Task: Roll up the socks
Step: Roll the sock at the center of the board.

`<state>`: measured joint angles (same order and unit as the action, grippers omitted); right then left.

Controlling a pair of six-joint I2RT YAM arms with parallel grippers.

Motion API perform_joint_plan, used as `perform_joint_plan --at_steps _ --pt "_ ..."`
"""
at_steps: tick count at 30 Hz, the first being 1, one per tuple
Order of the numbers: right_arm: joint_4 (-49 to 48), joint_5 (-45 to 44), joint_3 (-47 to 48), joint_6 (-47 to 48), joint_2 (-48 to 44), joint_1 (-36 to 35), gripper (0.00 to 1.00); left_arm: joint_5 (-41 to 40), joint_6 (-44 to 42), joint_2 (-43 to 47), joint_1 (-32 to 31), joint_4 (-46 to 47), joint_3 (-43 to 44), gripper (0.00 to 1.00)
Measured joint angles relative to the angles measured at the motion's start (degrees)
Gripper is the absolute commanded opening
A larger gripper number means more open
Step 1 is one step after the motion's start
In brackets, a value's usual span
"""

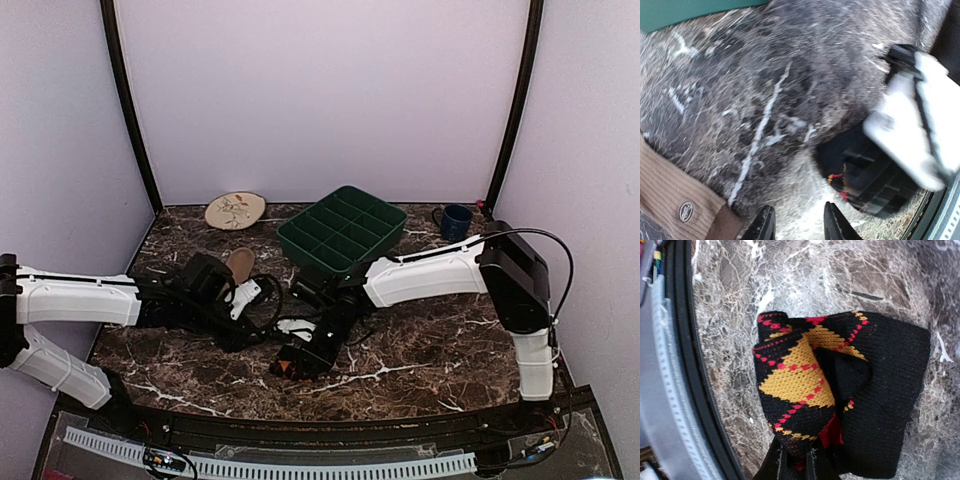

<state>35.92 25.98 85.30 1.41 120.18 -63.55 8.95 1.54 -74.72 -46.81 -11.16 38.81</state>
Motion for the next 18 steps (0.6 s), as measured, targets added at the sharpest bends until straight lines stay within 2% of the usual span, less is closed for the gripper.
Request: perform_joint_plan --at_steps 7,18 --pt "0.7 9.8 -0.2 -2.4 1.8 4.9 0.0 -1.7 -2.7 0.9 -5.3 1.8 -0.2 0.35" --pt "1.8 19.0 -0.2 -5.2 4.2 8.5 0.0 -2.3 -8.3 -0.2 -9.9 2.8 0.4 0.39"
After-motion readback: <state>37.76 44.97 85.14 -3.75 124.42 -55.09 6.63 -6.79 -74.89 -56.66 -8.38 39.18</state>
